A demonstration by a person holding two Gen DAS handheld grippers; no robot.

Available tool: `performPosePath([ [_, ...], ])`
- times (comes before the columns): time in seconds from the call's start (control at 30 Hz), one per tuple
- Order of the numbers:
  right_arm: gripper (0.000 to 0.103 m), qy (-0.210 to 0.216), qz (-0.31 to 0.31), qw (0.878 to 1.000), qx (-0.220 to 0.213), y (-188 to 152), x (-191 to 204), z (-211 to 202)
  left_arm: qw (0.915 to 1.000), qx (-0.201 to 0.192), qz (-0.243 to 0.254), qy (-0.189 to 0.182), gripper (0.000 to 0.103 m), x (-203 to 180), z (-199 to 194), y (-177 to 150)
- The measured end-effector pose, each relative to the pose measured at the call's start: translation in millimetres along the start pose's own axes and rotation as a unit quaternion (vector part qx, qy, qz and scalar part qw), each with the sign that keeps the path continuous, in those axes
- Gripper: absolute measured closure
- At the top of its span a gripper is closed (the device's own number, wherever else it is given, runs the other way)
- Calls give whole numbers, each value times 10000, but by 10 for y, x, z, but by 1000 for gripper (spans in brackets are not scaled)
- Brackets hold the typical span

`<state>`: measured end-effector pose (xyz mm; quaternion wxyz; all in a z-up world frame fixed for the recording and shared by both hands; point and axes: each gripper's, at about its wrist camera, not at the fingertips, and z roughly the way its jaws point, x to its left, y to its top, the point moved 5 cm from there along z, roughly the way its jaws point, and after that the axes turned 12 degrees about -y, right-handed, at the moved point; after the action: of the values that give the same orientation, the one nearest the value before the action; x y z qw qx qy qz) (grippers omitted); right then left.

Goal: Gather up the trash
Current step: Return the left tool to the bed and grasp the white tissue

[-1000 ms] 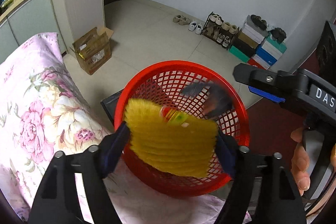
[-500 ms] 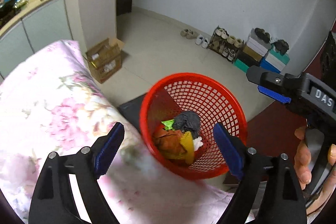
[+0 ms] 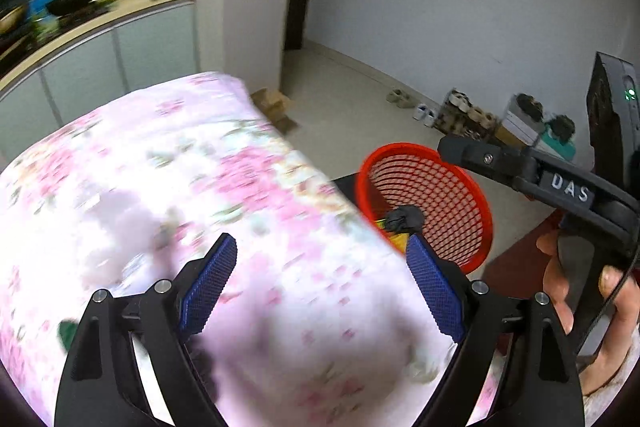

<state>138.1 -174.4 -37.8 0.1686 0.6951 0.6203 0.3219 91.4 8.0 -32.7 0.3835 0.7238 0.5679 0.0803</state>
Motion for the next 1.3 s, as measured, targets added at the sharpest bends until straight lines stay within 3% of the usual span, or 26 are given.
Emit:
performPosePath([
  [0.13,32,177,-231,9995,108,-85,285,17,9991,-167,-256,305,19,249,-300,-176],
  [0.33,32,400,-535,9975,219,-222,605,2,9904,-524,-652,1103,19,686,-830,-520],
  [0.5,32,519,-714,9956,318,-300,836,23,9860,-491,-1208,1043,19,959,-899,-845],
  [0.7,32,622,-990,9923,399,-405,1090,24,9849,-282,-1433,928,20,1117,-747,-1075],
  [0.77,32,637,-1036,9917,412,-428,1136,22,9845,-261,-1477,905,31,1135,-737,-1111],
  [0.83,32,644,-1082,9911,423,-443,1171,22,9849,-189,-1491,855,51,1150,-714,-1144],
  [1.03,32,631,-1171,9899,498,-496,1227,74,9861,-273,-1528,591,77,1130,-778,-1223],
  [1.3,32,764,-1441,9848,598,-642,1384,103,9853,-728,-1411,630,79,1129,-1122,-1219],
])
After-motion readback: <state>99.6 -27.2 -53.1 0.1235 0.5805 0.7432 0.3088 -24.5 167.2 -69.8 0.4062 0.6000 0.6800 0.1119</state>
